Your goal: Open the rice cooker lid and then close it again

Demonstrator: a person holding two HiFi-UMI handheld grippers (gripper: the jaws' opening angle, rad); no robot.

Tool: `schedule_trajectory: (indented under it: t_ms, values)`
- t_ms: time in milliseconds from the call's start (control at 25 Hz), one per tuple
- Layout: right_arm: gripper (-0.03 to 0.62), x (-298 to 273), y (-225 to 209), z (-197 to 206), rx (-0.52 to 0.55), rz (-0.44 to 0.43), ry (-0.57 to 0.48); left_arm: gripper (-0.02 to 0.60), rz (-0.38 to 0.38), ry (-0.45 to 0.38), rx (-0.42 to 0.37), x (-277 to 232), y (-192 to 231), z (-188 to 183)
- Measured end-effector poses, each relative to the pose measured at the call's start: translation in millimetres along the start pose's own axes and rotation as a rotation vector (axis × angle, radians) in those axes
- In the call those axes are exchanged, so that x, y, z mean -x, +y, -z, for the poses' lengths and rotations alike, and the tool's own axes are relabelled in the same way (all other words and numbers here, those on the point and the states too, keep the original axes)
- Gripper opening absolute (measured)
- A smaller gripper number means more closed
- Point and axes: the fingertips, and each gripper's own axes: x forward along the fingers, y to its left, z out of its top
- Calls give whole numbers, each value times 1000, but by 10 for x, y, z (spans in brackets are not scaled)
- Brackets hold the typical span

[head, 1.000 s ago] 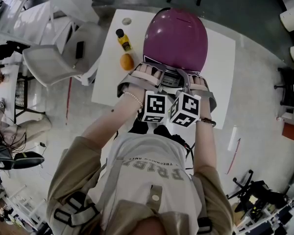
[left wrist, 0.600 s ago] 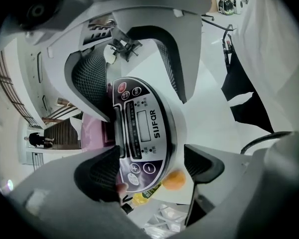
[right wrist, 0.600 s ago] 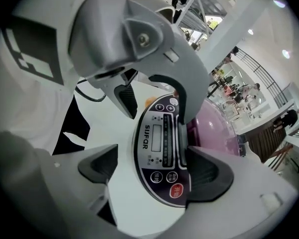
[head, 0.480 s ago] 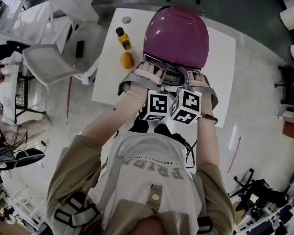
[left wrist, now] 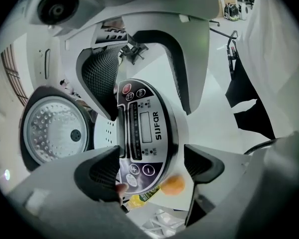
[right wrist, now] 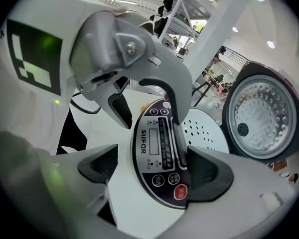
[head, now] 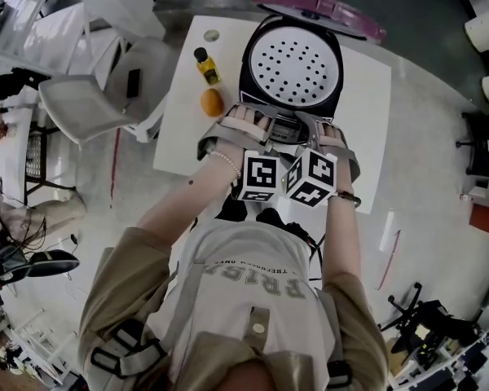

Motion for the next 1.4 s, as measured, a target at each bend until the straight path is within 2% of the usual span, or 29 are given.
schedule_trajectory:
  t_ms: [200, 680, 960, 1280, 1400]
  values:
    - [420, -1, 10, 3, -17, -12, -6, 426, -2, -28, 21, -11, -18, -20]
    - [420, 2, -8, -23, -41, -8, -38, 426, 1, -38, 31, -10, -3, -14]
    - [420, 12, -25, -68, -113, -16, -100, 425, 17, -58, 58, -8, -10, -25]
    - [420, 11, -52, -81, -126, 9, -185, 414, 64, -132, 185, 16, 44, -75]
    - [431, 43, -63, -81, -164, 16, -224, 412, 72, -181, 257, 26, 65, -107]
